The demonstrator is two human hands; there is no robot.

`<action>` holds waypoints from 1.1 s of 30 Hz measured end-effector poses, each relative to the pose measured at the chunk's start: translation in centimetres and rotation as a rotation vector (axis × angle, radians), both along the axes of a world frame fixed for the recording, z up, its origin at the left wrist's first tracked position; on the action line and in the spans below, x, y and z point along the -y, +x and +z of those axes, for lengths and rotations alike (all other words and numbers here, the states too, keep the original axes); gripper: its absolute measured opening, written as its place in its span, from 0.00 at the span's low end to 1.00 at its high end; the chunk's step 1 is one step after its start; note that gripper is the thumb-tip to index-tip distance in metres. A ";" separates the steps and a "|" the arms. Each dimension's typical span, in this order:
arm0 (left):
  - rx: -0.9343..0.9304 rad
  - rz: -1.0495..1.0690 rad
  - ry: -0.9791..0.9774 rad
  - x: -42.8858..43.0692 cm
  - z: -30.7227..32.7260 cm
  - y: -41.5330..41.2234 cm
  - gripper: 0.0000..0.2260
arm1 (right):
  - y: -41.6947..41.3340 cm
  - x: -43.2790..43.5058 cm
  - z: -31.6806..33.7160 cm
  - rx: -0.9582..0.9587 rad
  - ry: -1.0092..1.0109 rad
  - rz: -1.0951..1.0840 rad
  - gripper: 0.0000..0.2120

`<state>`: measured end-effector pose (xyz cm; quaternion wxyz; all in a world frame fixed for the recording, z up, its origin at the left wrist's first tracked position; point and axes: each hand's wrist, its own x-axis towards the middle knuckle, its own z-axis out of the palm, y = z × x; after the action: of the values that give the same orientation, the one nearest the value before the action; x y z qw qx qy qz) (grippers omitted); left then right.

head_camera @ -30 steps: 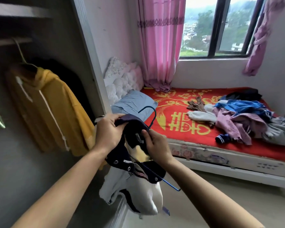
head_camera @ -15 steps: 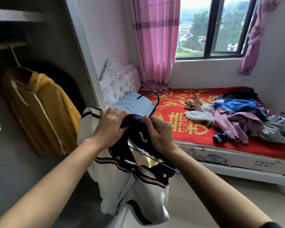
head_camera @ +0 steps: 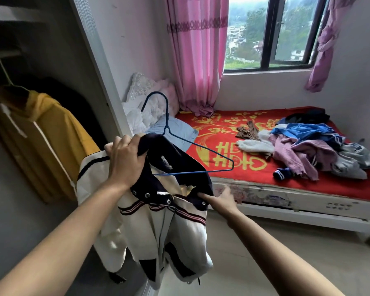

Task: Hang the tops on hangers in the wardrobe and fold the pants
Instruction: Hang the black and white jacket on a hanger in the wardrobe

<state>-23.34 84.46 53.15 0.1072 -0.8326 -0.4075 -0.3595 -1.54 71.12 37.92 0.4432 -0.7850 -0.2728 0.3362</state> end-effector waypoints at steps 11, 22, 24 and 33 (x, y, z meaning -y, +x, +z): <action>-0.161 -0.084 0.136 -1.8 -1.0 -3.8 0.19 | 5.2 -1.7 4.7 -0.502 0.222 -0.186 0.08; -0.304 -0.175 0.159 -3.1 -2.0 -4.4 0.16 | 6.4 -2.1 9.9 0.388 0.120 0.021 0.06; -0.349 -0.194 0.179 -2.6 -2.2 -3.3 0.16 | 5.7 -2.3 11.0 0.408 0.139 0.045 0.06; -0.099 -0.026 -0.272 -0.8 -4.2 0.0 0.15 | 0.5 -2.7 15.3 -0.183 0.644 0.108 0.09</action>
<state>-23.34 85.24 48.91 0.0086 -0.8613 -0.4360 -0.2609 -1.08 73.79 53.22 0.6724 -0.5557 -0.3652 0.3250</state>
